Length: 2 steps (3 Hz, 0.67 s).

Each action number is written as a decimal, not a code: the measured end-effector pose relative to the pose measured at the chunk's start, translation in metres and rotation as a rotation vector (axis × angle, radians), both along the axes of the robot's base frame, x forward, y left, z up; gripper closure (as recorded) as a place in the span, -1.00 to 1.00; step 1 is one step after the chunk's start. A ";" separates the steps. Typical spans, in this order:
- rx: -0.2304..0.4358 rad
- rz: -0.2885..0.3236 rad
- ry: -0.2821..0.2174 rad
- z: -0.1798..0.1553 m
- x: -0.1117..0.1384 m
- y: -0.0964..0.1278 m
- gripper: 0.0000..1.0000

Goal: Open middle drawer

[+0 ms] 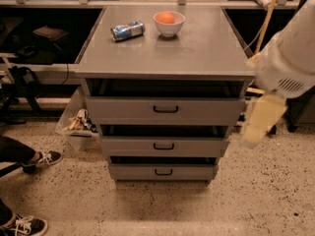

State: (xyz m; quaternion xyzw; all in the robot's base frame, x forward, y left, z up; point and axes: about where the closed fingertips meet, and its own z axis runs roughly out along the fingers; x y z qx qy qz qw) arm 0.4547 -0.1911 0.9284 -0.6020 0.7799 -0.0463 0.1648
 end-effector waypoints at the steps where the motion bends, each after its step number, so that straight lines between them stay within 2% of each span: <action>1: -0.035 -0.009 0.004 -0.075 0.032 0.031 -1.00; 2: -0.101 -0.031 0.008 -0.134 0.072 0.027 -1.00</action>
Offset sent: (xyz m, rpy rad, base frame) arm 0.1263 0.0159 -0.2053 -0.1825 0.0119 -0.0677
